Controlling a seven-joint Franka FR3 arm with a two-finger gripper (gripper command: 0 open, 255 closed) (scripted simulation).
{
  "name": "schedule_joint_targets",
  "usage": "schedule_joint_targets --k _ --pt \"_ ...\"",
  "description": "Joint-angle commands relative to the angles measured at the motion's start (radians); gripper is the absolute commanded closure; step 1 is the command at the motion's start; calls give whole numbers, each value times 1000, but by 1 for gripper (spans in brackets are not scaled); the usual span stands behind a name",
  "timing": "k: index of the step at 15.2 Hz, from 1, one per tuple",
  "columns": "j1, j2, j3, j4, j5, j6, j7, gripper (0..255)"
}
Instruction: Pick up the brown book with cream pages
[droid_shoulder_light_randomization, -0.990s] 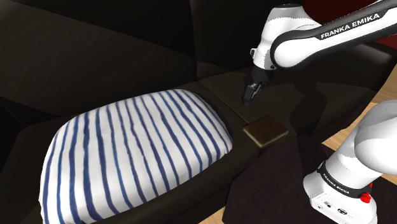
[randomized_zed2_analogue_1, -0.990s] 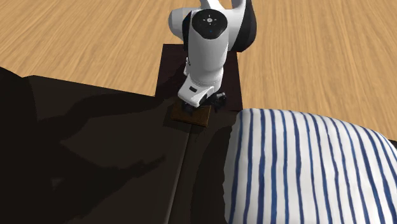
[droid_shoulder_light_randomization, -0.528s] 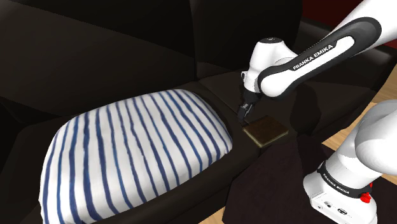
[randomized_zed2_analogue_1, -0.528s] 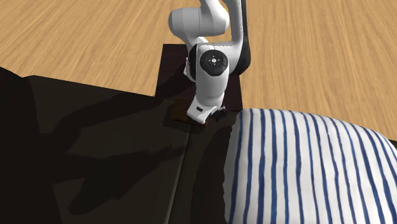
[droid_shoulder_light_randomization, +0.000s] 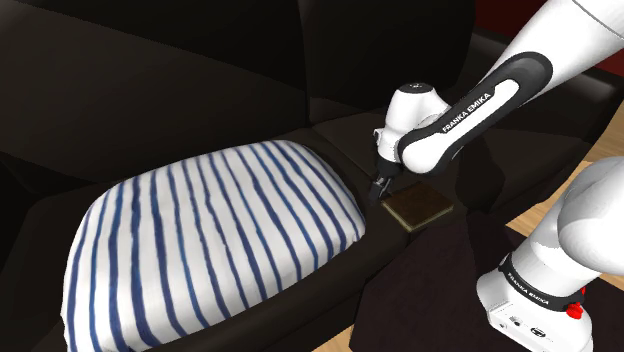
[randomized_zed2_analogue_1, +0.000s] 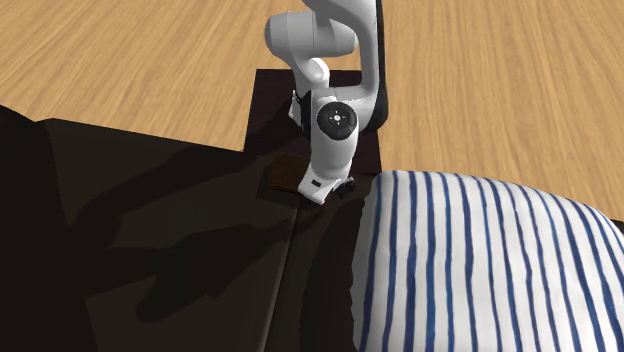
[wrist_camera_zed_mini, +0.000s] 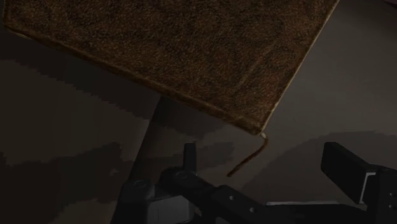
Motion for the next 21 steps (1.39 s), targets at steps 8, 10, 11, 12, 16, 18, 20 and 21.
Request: schedule_joint_targets --k 8,10,11,12,16,18,20,21 --pt "-2 19 0 -6 -3 27 2 255" --pt "-2 19 0 -6 -3 27 2 255" --pt "-2 19 0 -6 -3 27 2 255" --pt "-2 20 1 -4 -4 26 2 255" --pt "3 -48 -2 3 7 -49 -6 255" --pt "5 -81 -4 8 11 -87 -10 255" --pt "7 -112 -5 14 14 -124 -12 255" --pt "8 -127 -6 18 16 -143 -14 255"
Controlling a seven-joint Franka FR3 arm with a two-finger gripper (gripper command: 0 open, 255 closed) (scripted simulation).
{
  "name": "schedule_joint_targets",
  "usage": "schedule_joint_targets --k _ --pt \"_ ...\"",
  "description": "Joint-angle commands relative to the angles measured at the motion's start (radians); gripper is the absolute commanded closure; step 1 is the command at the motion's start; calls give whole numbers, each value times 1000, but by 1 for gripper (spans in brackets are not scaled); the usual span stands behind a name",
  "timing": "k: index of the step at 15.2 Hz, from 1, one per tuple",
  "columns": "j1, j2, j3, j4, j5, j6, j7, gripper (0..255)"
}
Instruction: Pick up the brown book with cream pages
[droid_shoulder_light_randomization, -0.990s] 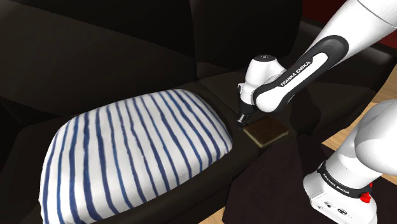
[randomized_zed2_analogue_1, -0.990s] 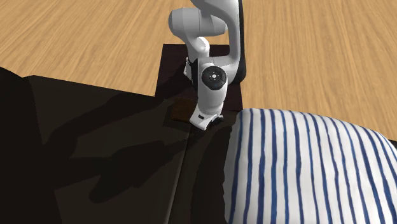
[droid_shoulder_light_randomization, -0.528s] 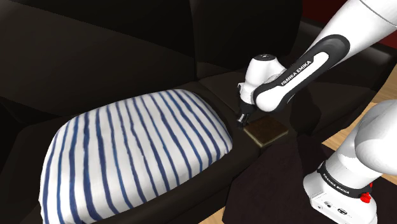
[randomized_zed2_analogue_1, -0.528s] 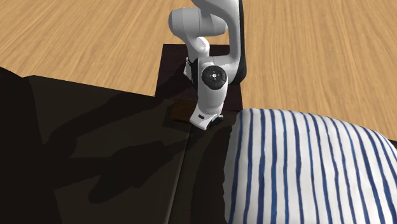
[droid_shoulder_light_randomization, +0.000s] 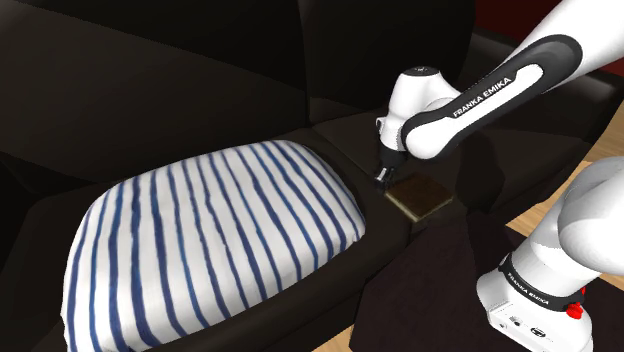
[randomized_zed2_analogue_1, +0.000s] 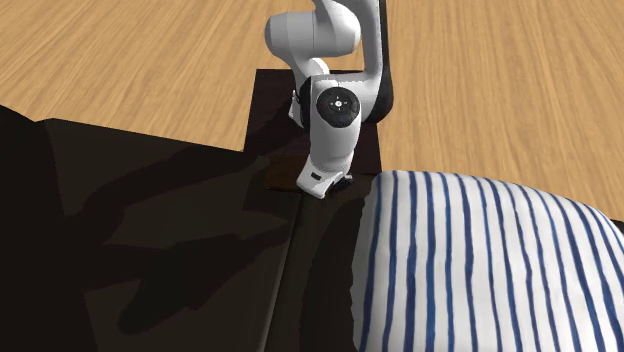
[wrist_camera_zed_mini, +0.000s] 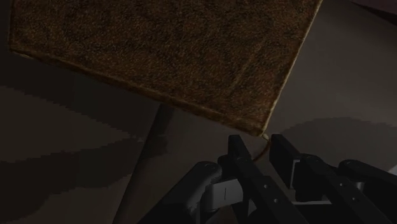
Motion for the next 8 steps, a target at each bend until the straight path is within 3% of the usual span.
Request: schedule_joint_targets --k 1,8 --pt "3 -35 0 8 4 -43 0 255" --pt "6 -104 -3 33 8 -137 -5 255"
